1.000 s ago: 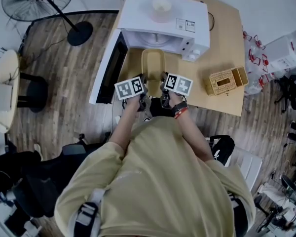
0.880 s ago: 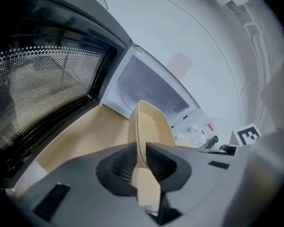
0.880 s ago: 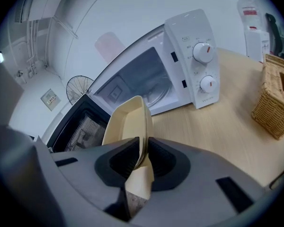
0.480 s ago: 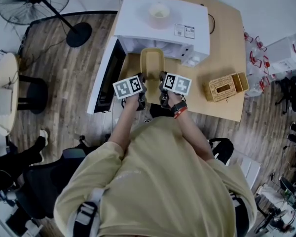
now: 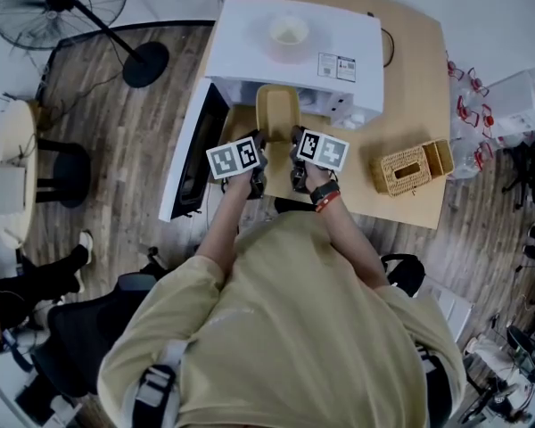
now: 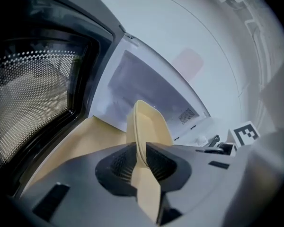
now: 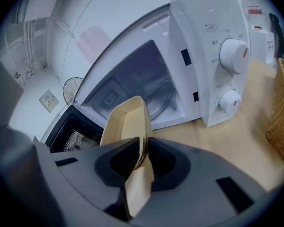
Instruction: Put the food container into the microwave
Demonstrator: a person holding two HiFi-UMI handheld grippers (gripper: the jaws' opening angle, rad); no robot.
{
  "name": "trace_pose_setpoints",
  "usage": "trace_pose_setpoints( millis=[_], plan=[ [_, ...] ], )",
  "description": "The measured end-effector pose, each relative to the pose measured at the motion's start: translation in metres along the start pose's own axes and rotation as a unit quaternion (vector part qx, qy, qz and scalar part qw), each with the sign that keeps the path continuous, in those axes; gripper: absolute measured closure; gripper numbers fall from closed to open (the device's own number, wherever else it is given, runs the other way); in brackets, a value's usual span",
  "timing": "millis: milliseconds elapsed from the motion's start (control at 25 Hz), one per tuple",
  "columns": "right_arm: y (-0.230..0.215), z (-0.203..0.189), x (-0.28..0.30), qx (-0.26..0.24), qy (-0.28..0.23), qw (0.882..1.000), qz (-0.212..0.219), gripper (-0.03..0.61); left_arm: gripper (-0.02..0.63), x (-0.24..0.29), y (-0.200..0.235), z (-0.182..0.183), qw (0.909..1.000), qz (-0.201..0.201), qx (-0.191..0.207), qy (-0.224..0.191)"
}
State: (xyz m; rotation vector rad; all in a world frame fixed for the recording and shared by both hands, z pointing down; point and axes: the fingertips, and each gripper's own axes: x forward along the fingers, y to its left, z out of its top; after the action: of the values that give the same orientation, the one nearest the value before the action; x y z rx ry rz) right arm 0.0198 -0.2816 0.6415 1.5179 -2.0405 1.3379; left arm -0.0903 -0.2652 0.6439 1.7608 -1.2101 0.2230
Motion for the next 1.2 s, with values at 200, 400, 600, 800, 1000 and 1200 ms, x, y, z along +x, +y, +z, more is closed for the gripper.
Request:
trace_pose_setpoints(
  millis=[200, 400, 600, 800, 1000, 1200],
  plan=[
    [-0.005, 0.015, 0.009, 0.007, -0.01, 1.0, 0.0, 0.515, 0.554, 0.014, -0.001, 0.01, 1.0, 0.0, 0.001, 0.0],
    [-0.004, 0.029, 0.015, 0.006, -0.028, 1.0, 0.005, 0.515, 0.554, 0.023, 0.0, 0.021, 1.0, -0.001, -0.002, 0.001],
    [-0.008, 0.041, 0.022, 0.007, -0.045, 0.999, 0.005, 0.515, 0.552, 0.034, -0.003, 0.031, 1.0, -0.009, 0.002, -0.001],
    [-0.008, 0.047, 0.029, 0.005, -0.051, 0.999, 0.009, 0.515, 0.552, 0.042, 0.0, 0.04, 1.0, -0.009, 0.002, -0.001],
    [-0.011, 0.056, 0.039, 0.002, -0.062, 0.998, 0.015, 0.514, 0.552, 0.055, 0.002, 0.048, 0.9998, 0.0, 0.018, 0.004],
    [-0.013, 0.063, 0.049, 0.006, -0.071, 0.997, 0.017, 0.511, 0.552, 0.066, 0.004, 0.059, 0.9997, -0.001, 0.023, 0.004]
  ],
)
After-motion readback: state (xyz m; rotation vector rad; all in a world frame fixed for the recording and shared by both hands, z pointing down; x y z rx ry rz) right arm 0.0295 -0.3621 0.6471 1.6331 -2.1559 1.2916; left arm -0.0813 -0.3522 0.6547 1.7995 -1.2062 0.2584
